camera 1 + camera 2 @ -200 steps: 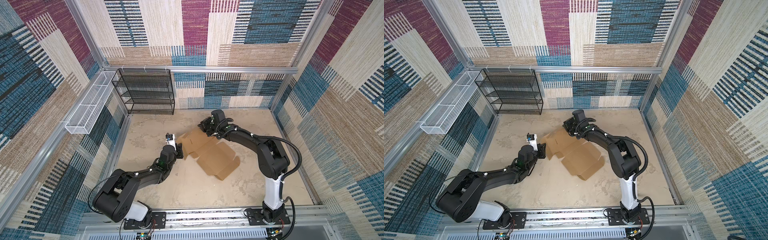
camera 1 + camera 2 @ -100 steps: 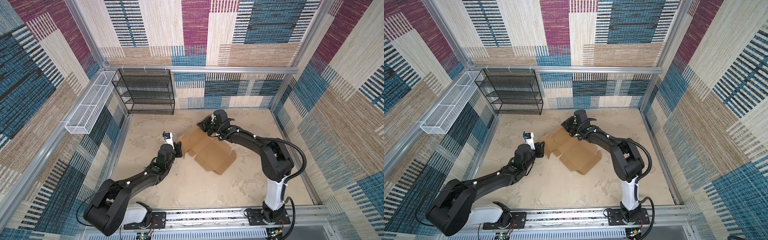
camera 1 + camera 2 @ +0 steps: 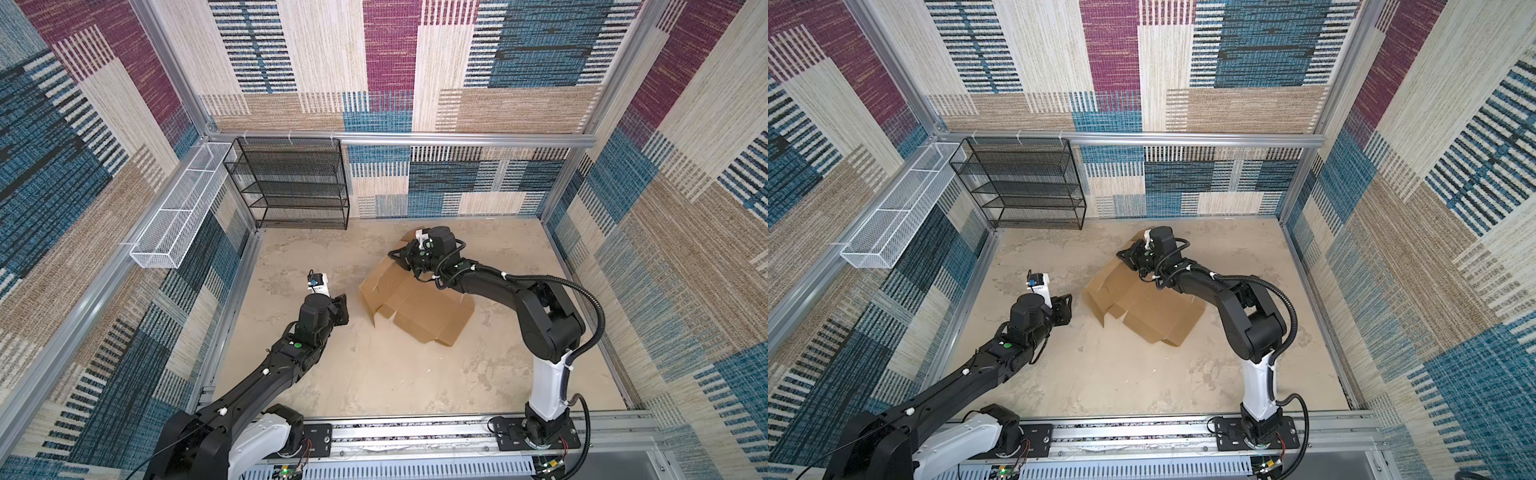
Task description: Fold the paper box
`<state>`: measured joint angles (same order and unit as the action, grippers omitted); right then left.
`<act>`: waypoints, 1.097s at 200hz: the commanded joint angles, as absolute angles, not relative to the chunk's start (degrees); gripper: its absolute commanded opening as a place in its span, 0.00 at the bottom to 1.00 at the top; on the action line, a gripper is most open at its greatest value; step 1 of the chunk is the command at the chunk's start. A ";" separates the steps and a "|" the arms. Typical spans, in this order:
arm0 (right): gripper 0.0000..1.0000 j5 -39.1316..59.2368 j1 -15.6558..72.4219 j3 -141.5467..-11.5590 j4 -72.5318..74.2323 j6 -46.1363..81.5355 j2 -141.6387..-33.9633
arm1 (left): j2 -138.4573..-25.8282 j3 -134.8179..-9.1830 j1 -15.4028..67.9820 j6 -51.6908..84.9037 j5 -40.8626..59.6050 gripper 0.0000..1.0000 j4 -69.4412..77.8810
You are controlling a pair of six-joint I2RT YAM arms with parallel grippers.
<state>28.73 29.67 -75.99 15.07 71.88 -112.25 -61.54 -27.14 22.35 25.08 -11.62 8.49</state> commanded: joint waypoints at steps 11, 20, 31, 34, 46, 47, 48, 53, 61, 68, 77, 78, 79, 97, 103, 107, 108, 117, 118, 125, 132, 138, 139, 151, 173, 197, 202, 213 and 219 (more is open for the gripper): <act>0.04 33.10 29.79 -75.58 21.60 68.98 -112.49 | -66.44 -26.62 20.54 25.74 -7.32 0.48 7.71; 0.04 33.96 29.80 -75.54 22.22 68.53 -112.50 | -67.81 -26.37 20.33 25.90 -6.28 0.48 9.37; 0.04 34.44 29.79 -75.59 22.15 67.59 -112.35 | -69.33 -26.28 20.30 26.09 -5.27 0.48 11.43; 0.04 34.53 29.79 -75.60 22.04 67.37 -112.33 | -69.77 -26.28 20.30 26.17 -5.01 0.48 11.95; 0.04 34.72 29.79 -75.60 21.62 66.50 -111.97 | -71.35 -26.53 20.30 26.36 -3.71 0.48 13.75; 0.04 34.72 29.79 -75.59 21.58 66.47 -111.97 | -71.49 -26.53 20.30 26.36 -3.57 0.48 13.91; 0.04 34.67 29.79 -75.59 21.51 66.37 -111.93 | -71.61 -26.58 20.30 26.36 -3.46 0.48 14.03; 0.04 34.80 29.79 -75.59 21.35 66.04 -111.81 | -72.30 -26.78 20.30 26.41 -2.79 0.47 14.54; 0.04 35.04 29.81 -75.36 21.39 65.77 -111.74 | -73.44 -27.27 20.30 26.45 -1.82 0.47 15.20; 0.04 35.28 29.80 -75.08 21.82 65.74 -111.70 | -74.38 -27.78 20.30 26.52 -0.94 0.46 15.67; 0.04 35.50 29.79 -74.72 22.46 65.95 -111.70 | -75.35 -28.43 20.30 26.56 0.13 0.46 15.84; 0.04 35.59 29.79 -74.67 22.57 65.98 -111.66 | -75.42 -28.50 20.30 26.60 0.20 0.46 15.83; 0.04 35.64 29.79 -74.60 22.71 65.99 -111.68 | -75.50 -28.53 20.30 26.61 0.32 0.46 15.83; 0.04 36.40 29.79 -73.84 24.28 66.53 -112.05 | -76.67 -29.22 20.30 27.02 2.09 0.46 16.63; 0.04 36.71 29.75 -73.57 24.73 66.72 -112.19 | -77.02 -29.39 20.30 27.14 2.70 0.46 16.90; 0.04 36.86 29.79 -73.48 25.07 66.84 -112.23 | -77.20 -29.51 20.39 27.15 2.99 0.46 16.88; 0.04 36.89 29.79 -73.48 25.15 66.86 -112.28 | -77.23 -29.56 20.39 27.15 3.03 0.46 16.92; 0.04 37.25 29.72 -73.19 25.71 66.95 -112.49 | -77.59 -29.84 20.48 26.99 3.42 0.46 16.88; 0.04 37.30 29.71 -73.20 25.73 66.92 -112.49 | -77.64 -29.86 20.48 26.99 3.47 0.46 16.84; 0.04 37.64 29.71 -72.85 26.13 66.91 -112.67 | -77.90 -30.01 20.48 26.98 3.52 0.46 16.71; 0.04 37.98 29.71 -72.47 26.81 66.93 -112.84 | -78.04 -30.12 20.48 26.98 3.58 0.45 16.61; 0.04 38.37 29.62 -72.17 27.34 67.06 -112.98 | -78.13 -30.19 20.48 26.98 3.73 0.45 16.61; 0.04 38.43 29.58 -72.12 27.42 67.06 -113.00 | -78.13 -30.21 20.48 26.98 3.75 0.45 16.57; 0.04 39.39 29.44 -71.65 28.57 67.25 -113.37 | -78.22 -30.40 20.57 26.85 4.28 0.45 16.29; 0.04 40.55 29.11 -70.89 29.95 67.43 -113.55 | -77.89 -31.40 21.03 26.55 4.39 0.45 14.68; 0.03 41.18 28.81 -70.57 31.16 67.85 -113.69 | -77.23 -32.04 22.07 26.45 4.81 0.45 13.77; 0.03 41.26 28.75 -70.58 31.44 68.01 -113.73 | -76.98 -32.08 22.37 26.42 4.91 0.45 13.56; 0.03 41.53 28.66 -70.85 32.04 68.37 -113.88 | -76.32 -32.09 23.19 26.54 4.88 0.45 13.13; 0.03 41.68 28.65 -71.18 32.21 68.55 -113.98 | -75.91 -31.97 23.65 26.63 4.71 0.45 13.08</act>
